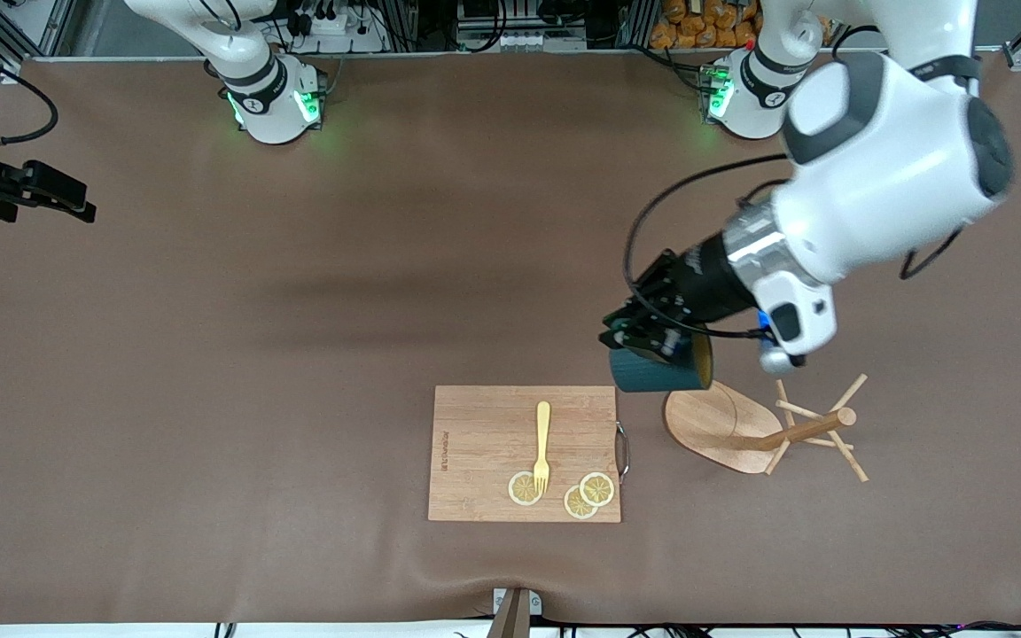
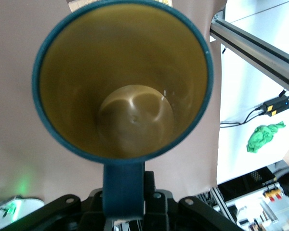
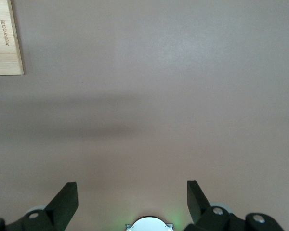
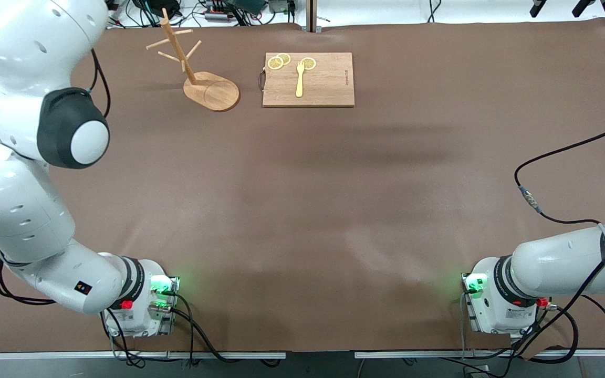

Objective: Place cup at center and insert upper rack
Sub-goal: 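Carry the mug with the left gripper to the wooden mug tree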

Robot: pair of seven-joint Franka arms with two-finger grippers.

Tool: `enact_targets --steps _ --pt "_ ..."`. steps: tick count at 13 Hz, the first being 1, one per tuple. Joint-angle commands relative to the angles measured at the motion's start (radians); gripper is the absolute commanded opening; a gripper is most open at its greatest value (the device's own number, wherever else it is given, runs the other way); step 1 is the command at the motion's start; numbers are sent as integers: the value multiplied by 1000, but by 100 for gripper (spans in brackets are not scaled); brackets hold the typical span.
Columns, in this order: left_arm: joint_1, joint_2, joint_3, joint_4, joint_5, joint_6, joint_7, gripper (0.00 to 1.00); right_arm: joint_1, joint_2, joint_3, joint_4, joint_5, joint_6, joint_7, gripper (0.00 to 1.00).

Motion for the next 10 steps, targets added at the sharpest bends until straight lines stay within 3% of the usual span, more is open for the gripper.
enact_targets --steps 1,5,10 --pt "98 3 -12 -13 -115 -88 128 0 -15 -12 8 -5 -2 7 12 100" --pt "244 59 -12 -13 -300 -237 293 0 -10 -12 5 6 -4 52 13 100" --pt "310 140 -12 -15 -434 -312 409 0 -10 -16 7 5 -1 101 15 100"
